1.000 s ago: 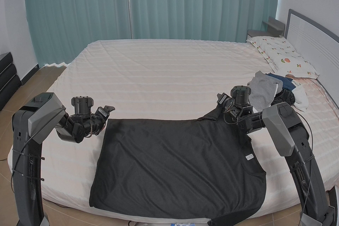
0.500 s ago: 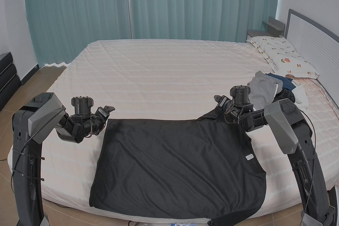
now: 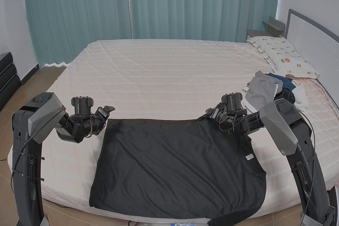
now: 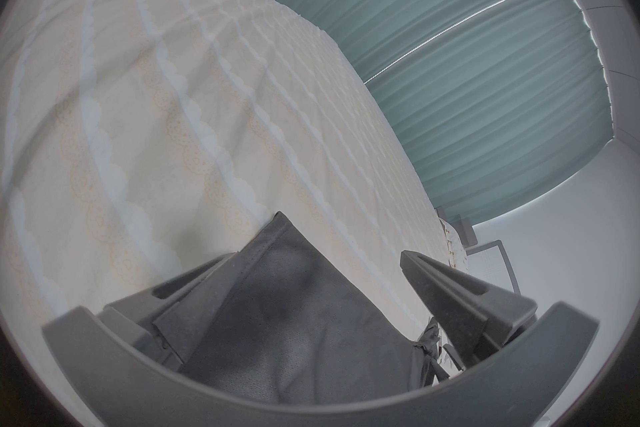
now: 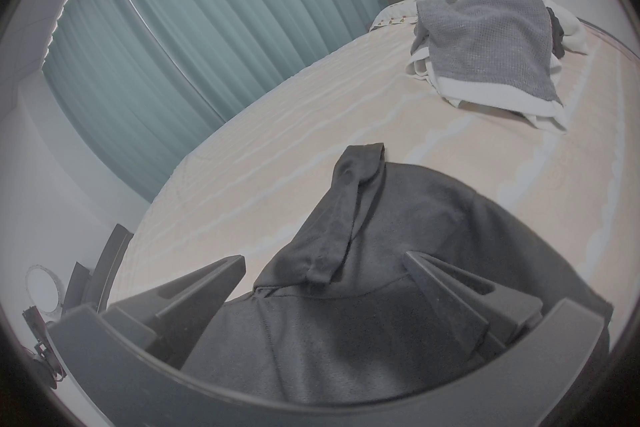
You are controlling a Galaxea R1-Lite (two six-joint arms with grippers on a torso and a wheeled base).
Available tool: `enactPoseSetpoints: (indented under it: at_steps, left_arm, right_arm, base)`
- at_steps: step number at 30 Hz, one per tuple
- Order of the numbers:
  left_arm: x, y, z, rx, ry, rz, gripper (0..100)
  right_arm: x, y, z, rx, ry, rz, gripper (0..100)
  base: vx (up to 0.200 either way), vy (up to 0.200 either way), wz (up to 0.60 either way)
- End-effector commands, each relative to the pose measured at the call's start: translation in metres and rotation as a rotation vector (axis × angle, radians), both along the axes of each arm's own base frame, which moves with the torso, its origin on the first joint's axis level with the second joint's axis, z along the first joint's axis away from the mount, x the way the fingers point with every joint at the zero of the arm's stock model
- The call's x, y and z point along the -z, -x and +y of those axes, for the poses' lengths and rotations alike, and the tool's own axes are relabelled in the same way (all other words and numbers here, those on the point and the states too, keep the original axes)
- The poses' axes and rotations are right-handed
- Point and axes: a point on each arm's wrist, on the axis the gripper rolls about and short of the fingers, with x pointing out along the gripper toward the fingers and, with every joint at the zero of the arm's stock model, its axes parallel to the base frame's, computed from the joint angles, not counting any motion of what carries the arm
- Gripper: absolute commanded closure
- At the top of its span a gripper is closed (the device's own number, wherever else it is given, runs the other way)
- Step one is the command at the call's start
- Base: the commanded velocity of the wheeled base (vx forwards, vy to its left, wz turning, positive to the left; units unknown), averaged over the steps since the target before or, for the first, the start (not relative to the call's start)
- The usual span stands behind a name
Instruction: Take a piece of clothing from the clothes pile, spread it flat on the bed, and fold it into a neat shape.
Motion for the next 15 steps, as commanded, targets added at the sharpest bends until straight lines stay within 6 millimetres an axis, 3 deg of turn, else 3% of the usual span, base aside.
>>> enactPoseSetpoints:
  at_steps: [1,10,15]
  left_arm:
    - [0.000,0.000,0.000,0.000,0.000,-0.001,0]
    - [0.000,0.000,0.000,0.000,0.000,0.001,0]
    - [0.000,0.000,0.000,0.000,0.000,0.001,0]
  right_arm:
    - [0.008,0.002,0.013,-0.024,0.002,0.007,0]
    - [0.013,-0.008,0.030,-0.020,-0.032,-0.053,0]
    - [-0.013,-0.017,0.028,0.012,-0.152,-0.254,0]
  base:
    - [0.000,0.000,0.00]
    - [0.000,0.000,0.00]
    - [0.000,0.000,0.00]
